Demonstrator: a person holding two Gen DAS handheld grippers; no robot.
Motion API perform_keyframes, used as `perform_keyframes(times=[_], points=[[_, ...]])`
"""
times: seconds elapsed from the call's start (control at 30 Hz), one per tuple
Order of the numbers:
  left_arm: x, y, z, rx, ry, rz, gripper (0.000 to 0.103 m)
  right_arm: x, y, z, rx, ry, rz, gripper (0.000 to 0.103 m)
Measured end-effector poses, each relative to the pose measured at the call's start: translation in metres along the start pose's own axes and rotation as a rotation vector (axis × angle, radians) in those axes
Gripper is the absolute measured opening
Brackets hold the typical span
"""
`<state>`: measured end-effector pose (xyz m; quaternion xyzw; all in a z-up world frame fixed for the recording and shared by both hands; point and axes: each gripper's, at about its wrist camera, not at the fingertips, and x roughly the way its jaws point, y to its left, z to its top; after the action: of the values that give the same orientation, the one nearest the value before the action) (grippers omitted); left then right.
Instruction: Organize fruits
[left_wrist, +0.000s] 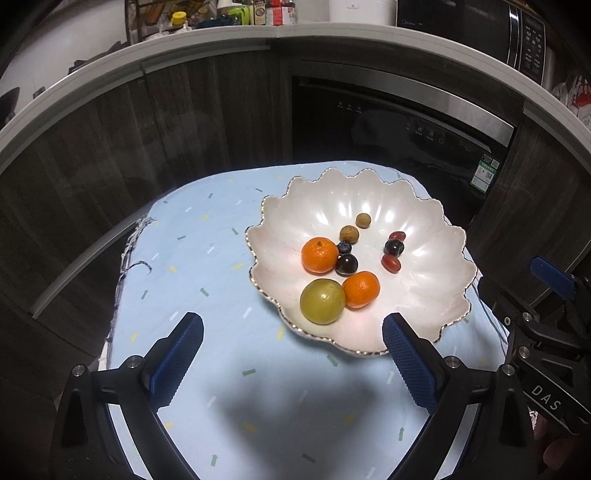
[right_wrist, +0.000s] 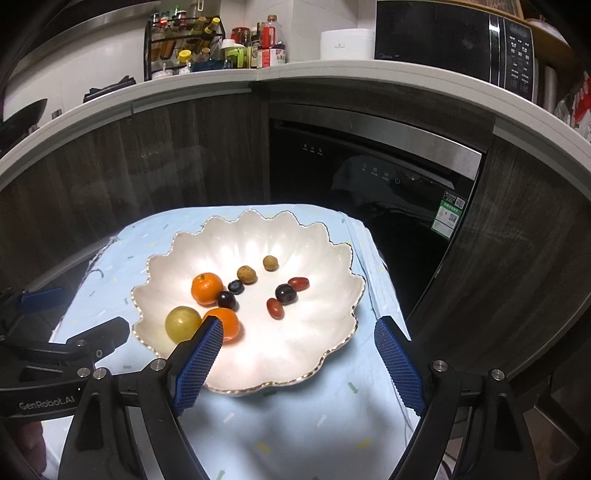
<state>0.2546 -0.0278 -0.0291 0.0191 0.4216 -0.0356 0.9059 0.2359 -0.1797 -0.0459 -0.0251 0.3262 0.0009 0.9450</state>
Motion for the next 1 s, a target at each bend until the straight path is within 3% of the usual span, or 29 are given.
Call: perform_keyframes(times=[0.33, 0.57, 1.0], points=[[-0.023, 0.01, -0.016, -0.013, -0.041, 0.02, 0.099, -0.021, 0.008, -0.012, -0.006, -0.022, -0.001, 0.085], [-0.043, 0.014, -0.036, -0.02, -0.122, 0.071, 0.099, -0.04, 0.013, -0.026, -0.007, -0.058, -0.01, 0.085], [-0.072, 0.014, -0.084, -0.029, -0.201, 0.061, 0.099, -0.067, 0.018, -0.062, 0.005, -0.079, 0.002, 0.085]])
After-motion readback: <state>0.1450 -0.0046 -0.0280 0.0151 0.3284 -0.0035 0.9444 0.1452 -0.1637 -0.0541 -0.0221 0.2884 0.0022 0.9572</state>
